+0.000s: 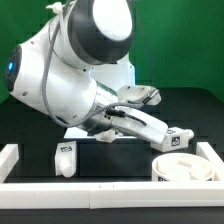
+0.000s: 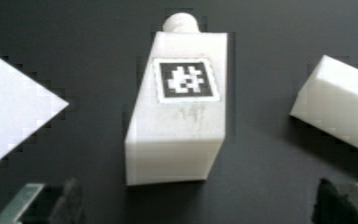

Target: Assemble stool

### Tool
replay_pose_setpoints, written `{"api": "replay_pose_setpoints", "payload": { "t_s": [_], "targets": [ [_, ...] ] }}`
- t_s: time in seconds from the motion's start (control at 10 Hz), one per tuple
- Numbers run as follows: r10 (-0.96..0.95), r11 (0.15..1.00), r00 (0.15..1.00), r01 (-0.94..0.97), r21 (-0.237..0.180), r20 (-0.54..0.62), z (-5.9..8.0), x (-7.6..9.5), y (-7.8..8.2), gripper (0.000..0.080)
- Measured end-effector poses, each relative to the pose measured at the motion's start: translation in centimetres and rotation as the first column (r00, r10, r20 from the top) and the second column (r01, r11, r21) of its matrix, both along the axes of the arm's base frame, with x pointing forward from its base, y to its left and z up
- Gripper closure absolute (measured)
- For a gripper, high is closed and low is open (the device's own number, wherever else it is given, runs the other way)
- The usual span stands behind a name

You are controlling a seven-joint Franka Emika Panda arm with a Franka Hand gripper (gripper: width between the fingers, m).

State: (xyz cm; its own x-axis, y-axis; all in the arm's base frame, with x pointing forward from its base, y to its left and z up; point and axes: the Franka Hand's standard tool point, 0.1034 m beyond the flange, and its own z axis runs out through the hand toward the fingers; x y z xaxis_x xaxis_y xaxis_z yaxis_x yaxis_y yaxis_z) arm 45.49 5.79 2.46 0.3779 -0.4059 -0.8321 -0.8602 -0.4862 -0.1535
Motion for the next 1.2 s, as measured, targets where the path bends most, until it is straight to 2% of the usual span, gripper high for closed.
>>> {"api": "replay_pose_setpoints", "payload": {
  "t_s": [0.2,0.4,0.5,0.7,0.8,0.9,1.0,1.1,1.2],
  "targets": [
    [0.002,1.0,1.0,-0.002,0.016,-0.028,-0.5,-1.4,2.1,0.0151],
    [0.012,1.0,0.999,-0.012,0.011,-0.047,-1.1,-2.1,3.0,0.0151],
    [0.009,1.0,0.999,-0.008,0.01,-0.045,-1.0,-2.1,2.8,0.0151],
    [0.008,1.0,0.999,-0.007,0.009,-0.046,-1.1,-2.1,2.8,0.0421],
    [0.007,1.0,0.999,-0.007,0.003,-0.039,-1.0,-1.9,2.8,0.0476],
    [0.01,1.0,1.0,-0.01,-0.002,-0.027,-0.6,-1.6,2.6,0.0476],
    [0.023,1.0,1.0,-0.022,0.022,-0.021,0.9,-0.7,1.7,0.0476],
    [0.037,0.999,0.999,-0.037,0.011,0.009,2.1,0.9,0.4,0.0476],
    [0.085,0.995,0.992,-0.079,-0.066,0.094,3.9,3.1,-0.4,0.0476]
  ]
}}
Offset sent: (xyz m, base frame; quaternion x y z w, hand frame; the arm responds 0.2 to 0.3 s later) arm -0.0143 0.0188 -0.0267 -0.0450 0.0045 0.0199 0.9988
